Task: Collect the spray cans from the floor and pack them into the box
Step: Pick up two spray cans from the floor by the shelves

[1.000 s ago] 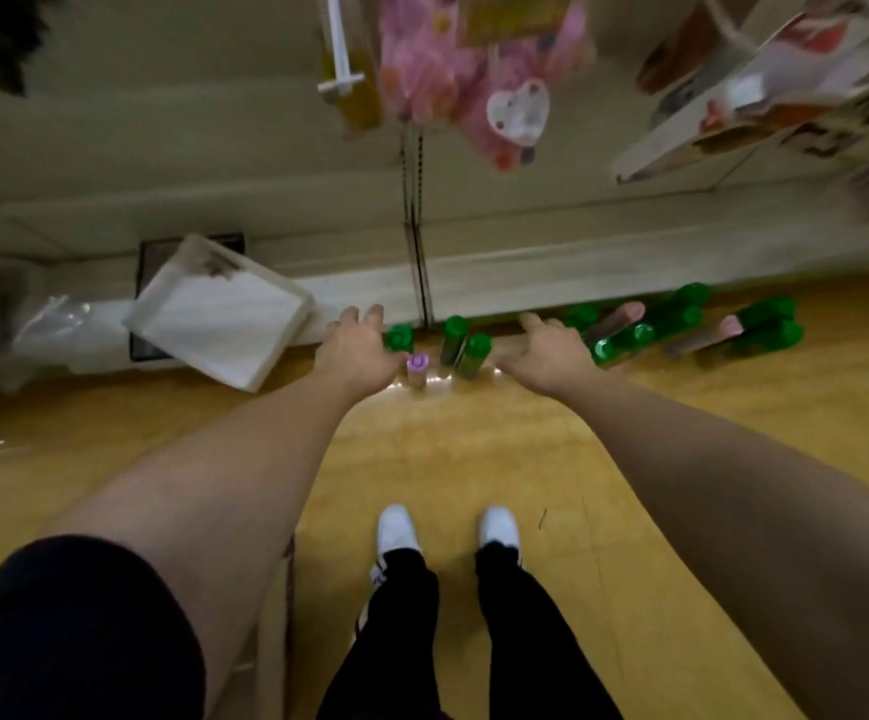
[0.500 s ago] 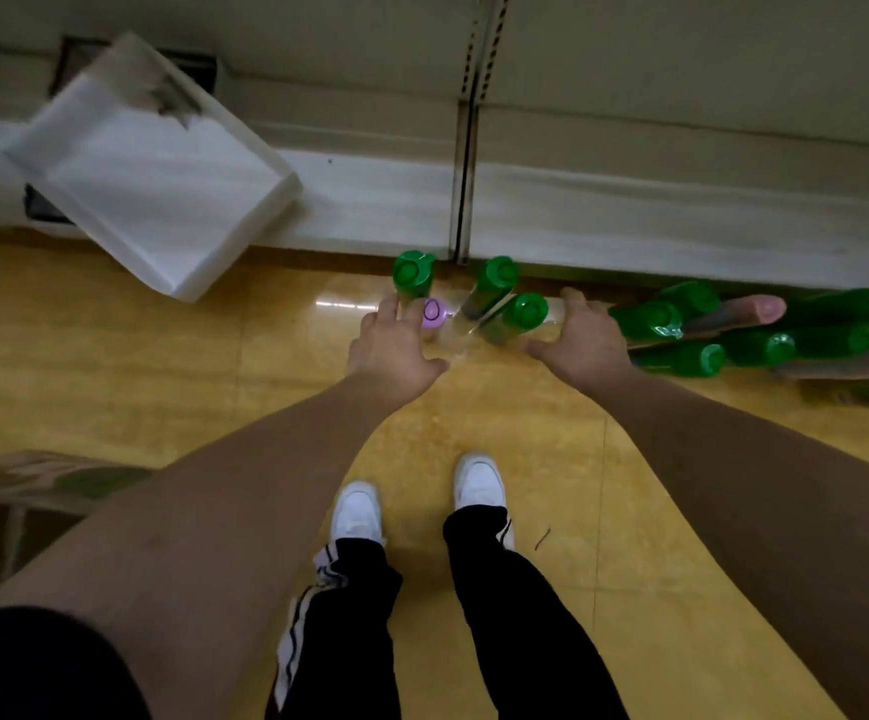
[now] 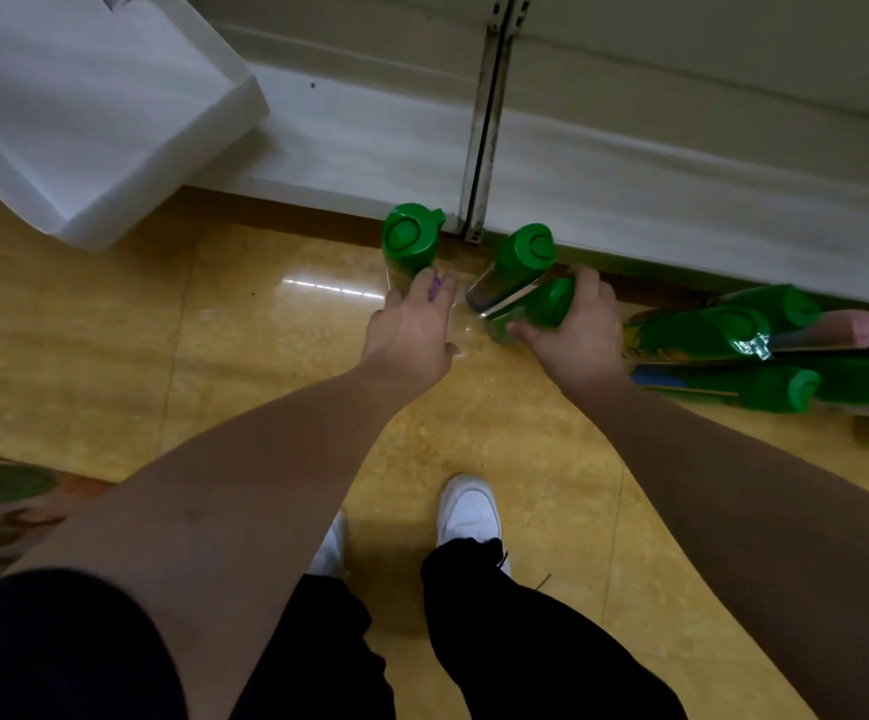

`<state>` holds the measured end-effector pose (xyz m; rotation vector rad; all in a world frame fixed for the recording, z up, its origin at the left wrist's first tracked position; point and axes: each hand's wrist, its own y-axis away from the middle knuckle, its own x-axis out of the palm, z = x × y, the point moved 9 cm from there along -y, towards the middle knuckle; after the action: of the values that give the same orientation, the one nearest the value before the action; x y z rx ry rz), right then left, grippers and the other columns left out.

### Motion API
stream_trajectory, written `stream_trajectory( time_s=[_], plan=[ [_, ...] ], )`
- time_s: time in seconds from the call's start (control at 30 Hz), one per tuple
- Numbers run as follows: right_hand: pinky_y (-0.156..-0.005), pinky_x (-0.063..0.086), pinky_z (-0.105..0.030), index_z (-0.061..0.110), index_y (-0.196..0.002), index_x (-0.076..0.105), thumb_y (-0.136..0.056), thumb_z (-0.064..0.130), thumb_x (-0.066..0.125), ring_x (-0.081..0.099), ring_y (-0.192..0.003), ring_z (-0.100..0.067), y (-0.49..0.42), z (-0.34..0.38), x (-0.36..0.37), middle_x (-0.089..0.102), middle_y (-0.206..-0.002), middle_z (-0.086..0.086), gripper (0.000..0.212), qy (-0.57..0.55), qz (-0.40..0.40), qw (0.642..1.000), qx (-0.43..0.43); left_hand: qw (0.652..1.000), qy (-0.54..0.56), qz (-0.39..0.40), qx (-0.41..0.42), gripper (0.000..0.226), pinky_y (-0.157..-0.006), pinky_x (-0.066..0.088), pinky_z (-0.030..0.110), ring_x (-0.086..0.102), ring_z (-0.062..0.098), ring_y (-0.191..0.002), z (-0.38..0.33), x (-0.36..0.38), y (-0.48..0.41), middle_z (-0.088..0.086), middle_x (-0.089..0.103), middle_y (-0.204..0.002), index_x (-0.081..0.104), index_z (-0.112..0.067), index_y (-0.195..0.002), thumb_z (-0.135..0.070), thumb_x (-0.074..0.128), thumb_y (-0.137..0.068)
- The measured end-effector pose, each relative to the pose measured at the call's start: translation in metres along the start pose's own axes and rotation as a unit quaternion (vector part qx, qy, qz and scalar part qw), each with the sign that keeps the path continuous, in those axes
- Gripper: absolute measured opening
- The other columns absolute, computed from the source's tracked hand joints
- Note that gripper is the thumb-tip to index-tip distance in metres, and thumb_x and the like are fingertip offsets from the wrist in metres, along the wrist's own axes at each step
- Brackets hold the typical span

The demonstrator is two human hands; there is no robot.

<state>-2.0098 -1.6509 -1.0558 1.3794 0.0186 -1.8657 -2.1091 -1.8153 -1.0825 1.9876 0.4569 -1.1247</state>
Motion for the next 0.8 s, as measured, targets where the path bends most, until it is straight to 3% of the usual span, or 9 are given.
stream_trajectory(
  time_s=[0.13, 0.23, 0.43, 0.53, 0.67, 0.8],
  plan=[
    [-0.091, 0.05, -0.041, 0.015, -0.127, 0.044, -0.082, 0.022, 0.082, 0.056, -0.113, -0.031, -0.006, -0.003, 0.003, 0.053, -0.123, -0.012, 0.06, 0.002, -0.028, 1.0, -0.006, 0.999, 0.029, -0.03, 0.017, 0.064, -0.099, 0.05, 0.042, 0.049, 0.037, -0.123, -0.001, 0.006, -0.012, 0.009, 0.032, -0.153, 0.04, -0.016, -0.145, -0.013, 0.07, -0.089],
    [-0.085, 0.049, -0.037, 0.015, -0.128, 0.045, -0.081, 0.018, 0.082, 0.057, -0.109, -0.03, -0.007, -0.007, 0.003, 0.055, -0.118, -0.011, 0.06, -0.006, -0.031, 0.999, -0.017, 0.998, 0.026, -0.045, 0.038, 0.044, -0.093, 0.05, 0.041, 0.051, 0.034, -0.116, -0.004, 0.006, -0.014, 0.01, 0.046, -0.141, 0.051, -0.016, -0.13, -0.002, 0.062, -0.09],
    [-0.078, 0.04, -0.029, 0.013, -0.13, 0.051, -0.08, 0.036, 0.08, 0.057, -0.101, -0.027, 0.012, -0.005, -0.031, 0.061, -0.112, -0.012, 0.063, 0.014, -0.048, 0.998, -0.023, 0.998, 0.039, -0.044, 0.037, 0.035, -0.083, 0.049, 0.041, 0.055, 0.035, -0.104, 0.003, -0.011, 0.011, 0.014, 0.055, -0.123, 0.056, -0.016, -0.124, -0.007, 0.061, -0.09],
    [-0.073, 0.049, -0.034, 0.013, -0.121, 0.052, -0.084, 0.049, 0.072, 0.062, -0.089, -0.031, 0.028, 0.015, -0.057, 0.065, -0.098, -0.011, 0.055, 0.07, -0.042, 0.996, -0.031, 0.997, 0.049, -0.033, 0.043, 0.035, -0.081, 0.05, 0.044, 0.056, 0.036, -0.101, 0.001, -0.036, 0.036, 0.014, 0.055, -0.12, 0.057, -0.016, -0.123, -0.012, 0.061, -0.089],
    [-0.071, 0.054, -0.036, 0.014, -0.107, 0.056, -0.086, 0.054, 0.067, 0.064, -0.083, -0.028, 0.067, 0.055, -0.101, 0.064, -0.088, -0.006, 0.047, 0.108, -0.038, 0.993, -0.027, 0.997, 0.056, -0.028, 0.035, 0.032, -0.08, 0.053, 0.044, 0.057, 0.035, -0.098, -0.002, -0.091, 0.079, 0.011, 0.057, -0.115, 0.059, -0.017, -0.119, -0.014, 0.065, -0.088],
    [-0.065, 0.044, -0.031, 0.016, -0.104, 0.053, -0.086, 0.058, 0.066, 0.058, -0.079, -0.027, 0.119, 0.109, -0.16, 0.058, -0.085, -0.004, 0.047, 0.122, -0.03, 0.992, -0.023, 0.997, 0.06, -0.029, 0.037, 0.036, -0.077, 0.052, 0.039, 0.059, 0.034, -0.097, -0.002, -0.177, 0.134, 0.009, 0.059, -0.112, 0.061, -0.017, -0.119, -0.019, 0.07, -0.083]
  ],
)
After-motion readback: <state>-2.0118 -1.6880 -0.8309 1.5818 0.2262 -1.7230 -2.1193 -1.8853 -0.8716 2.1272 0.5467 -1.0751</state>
